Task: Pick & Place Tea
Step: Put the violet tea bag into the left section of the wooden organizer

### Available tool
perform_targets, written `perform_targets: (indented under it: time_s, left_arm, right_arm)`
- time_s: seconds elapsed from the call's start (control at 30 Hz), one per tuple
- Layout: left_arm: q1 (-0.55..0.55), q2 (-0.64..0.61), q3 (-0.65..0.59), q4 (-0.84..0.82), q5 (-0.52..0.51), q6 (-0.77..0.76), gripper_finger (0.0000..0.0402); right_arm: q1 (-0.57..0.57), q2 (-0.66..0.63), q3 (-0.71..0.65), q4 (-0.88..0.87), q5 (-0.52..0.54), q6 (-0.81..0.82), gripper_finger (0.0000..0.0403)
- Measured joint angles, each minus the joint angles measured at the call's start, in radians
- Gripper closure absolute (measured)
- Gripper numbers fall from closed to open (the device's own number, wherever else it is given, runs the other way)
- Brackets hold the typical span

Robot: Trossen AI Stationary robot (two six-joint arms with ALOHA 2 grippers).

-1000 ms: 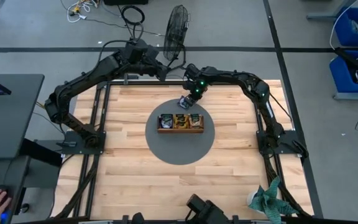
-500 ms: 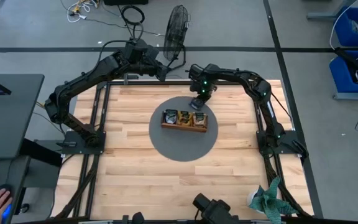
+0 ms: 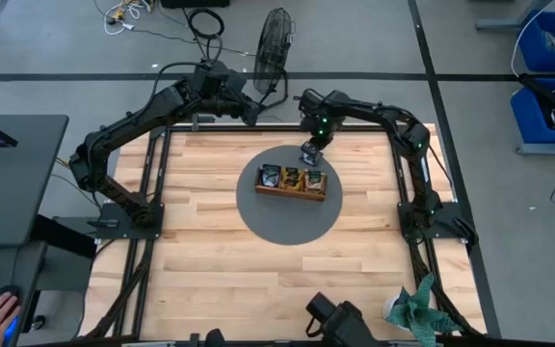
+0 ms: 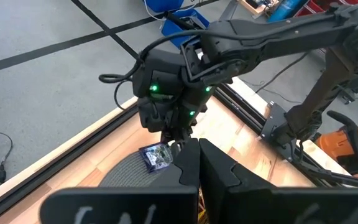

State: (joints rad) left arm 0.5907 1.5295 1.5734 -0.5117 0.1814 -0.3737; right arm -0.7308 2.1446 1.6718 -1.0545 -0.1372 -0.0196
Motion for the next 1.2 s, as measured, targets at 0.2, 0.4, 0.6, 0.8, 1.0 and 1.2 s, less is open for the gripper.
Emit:
perform_targets:
  time_s: [0.2,0.4,0.6,0.8,1.0,1.2]
  left_arm:
    - [0.000,0.000,0.000,0.000,0.000,0.000,0.0399]
    - [0.000,0.000,0.000,0.000,0.000,0.000,0.0399]
    - [0.000,0.000,0.000,0.011,0.000,0.000,0.0399]
    - [0.000,0.000,0.000,0.020,0.000,0.000,0.0399]
    - [0.000,0.000,0.000,0.020,0.000,-0.005,0.0399]
    - [0.000,0.000,0.000,0.020,0.000,-0.007,0.0399]
  right_arm:
    - [-0.021,-0.001,0.000,0.002,-0.058,-0.022,0.0338]
    - [-0.057,-0.002,-0.011,-0.044,-0.084,0.010,0.0244]
    - [-0.092,-0.002,-0.092,-0.023,-0.142,0.046,0.0185]
    - [-0.095,-0.005,-0.134,0.053,-0.184,0.074,0.0178]
    - [-0.100,-0.005,-0.135,0.084,-0.194,0.089,0.0191]
    - [-0.106,-0.002,-0.135,0.148,-0.267,0.114,0.0210]
